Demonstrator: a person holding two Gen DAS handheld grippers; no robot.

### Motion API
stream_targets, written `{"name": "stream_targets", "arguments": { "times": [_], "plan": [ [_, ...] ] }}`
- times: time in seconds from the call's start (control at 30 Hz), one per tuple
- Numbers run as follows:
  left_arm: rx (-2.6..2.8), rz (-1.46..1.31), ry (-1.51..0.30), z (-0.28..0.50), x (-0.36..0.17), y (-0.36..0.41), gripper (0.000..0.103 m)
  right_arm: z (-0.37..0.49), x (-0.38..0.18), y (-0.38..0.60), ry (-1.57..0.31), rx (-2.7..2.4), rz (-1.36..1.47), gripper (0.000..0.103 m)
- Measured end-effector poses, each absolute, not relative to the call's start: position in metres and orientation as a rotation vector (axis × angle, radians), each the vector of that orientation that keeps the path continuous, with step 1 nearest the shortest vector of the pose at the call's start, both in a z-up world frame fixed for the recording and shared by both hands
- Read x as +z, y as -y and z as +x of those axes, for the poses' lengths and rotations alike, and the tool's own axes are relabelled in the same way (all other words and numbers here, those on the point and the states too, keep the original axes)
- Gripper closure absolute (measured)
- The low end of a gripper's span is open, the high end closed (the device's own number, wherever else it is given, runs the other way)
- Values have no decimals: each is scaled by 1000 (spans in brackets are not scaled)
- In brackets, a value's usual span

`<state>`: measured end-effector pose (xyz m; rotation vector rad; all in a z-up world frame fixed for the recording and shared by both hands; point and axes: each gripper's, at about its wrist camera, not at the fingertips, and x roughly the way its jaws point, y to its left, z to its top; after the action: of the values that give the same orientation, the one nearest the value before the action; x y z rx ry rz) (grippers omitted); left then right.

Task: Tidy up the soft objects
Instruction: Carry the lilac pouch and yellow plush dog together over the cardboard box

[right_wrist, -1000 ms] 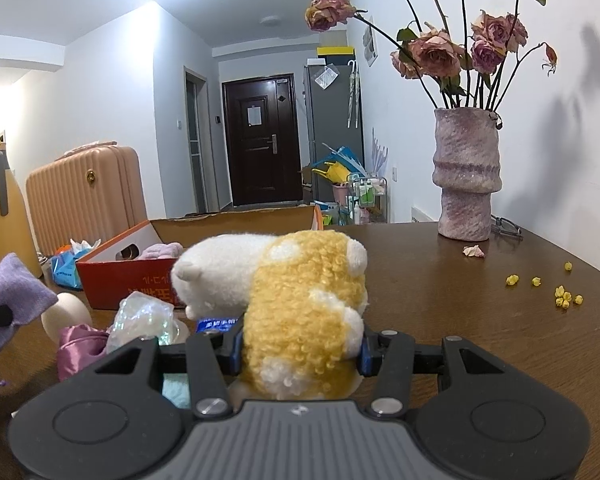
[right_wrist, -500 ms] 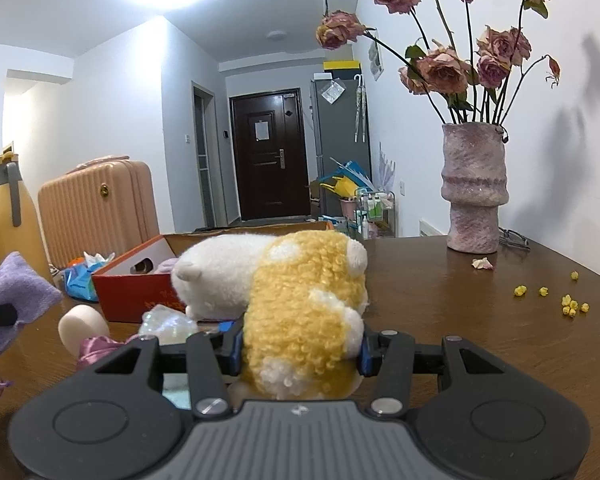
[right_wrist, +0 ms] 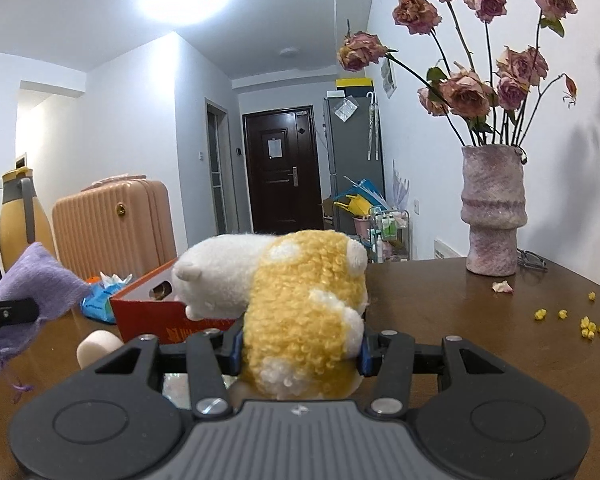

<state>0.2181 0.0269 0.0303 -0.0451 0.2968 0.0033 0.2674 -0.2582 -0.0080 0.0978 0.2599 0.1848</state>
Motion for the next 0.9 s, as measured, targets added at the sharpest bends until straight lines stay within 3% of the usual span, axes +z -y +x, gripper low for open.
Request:
{"name": "stream_targets", "arguments": {
  "times": [0.9],
  "plan": [
    [1,-91,-234,278,63,-9,61,329,17,229,-192,205,93,55]
  ]
}}
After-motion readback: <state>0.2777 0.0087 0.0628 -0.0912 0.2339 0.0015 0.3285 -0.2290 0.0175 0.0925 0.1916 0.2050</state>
